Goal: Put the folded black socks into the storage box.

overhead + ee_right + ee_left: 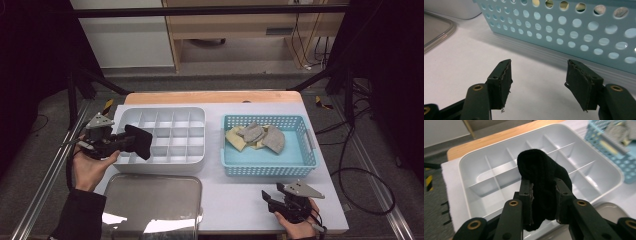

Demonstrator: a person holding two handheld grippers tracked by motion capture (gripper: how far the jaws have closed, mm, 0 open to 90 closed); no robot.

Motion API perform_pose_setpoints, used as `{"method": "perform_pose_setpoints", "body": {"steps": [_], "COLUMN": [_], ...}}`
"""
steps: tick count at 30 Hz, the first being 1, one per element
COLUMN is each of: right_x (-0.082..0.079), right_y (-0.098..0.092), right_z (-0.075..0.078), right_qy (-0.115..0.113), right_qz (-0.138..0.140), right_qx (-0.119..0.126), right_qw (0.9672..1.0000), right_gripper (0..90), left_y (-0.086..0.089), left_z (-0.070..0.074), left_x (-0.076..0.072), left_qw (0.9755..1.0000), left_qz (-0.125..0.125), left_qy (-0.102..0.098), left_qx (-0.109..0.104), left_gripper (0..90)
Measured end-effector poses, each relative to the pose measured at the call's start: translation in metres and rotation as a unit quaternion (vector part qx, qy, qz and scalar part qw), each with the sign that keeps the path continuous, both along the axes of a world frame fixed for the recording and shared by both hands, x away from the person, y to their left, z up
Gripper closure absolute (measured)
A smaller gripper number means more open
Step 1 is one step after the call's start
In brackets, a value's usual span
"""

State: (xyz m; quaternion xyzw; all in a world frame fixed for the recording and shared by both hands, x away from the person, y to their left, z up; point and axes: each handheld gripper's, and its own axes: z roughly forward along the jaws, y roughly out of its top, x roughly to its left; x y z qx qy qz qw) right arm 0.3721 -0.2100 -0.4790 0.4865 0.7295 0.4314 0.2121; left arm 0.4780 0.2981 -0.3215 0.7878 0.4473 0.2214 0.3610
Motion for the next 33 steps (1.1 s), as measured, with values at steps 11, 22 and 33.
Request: {"method": "perform_pose_setpoints", "body": {"steps": [11,22,33], "right_x": [0.001,0.002,0.002], "right_y": [0.001,0.001,0.001], "right_z": [-0.002,-0.003,-0.003], "right_qy": [0.004,0.004,0.005], "right_qz": [0.002,0.004,0.004], "right_qx": [-0.001,-0.002,-0.003], "right_qw": [1.0,1.0,1.0], "right_gripper": [37.6,37.6,37.8], "left_y": [0.009,0.012,0.01], "left_z": [-0.022,-0.039,-0.051], "left_x": [0.024,0.035,0.034], "left_qw": [0.9989,0.9971,0.9961], "left_qz": [0.031,0.042,0.037], "left_qy": [0.025,0.042,0.046], "left_qx": [0.024,0.048,0.066], "left_gripper": [71.4,71.4,71.5]}}
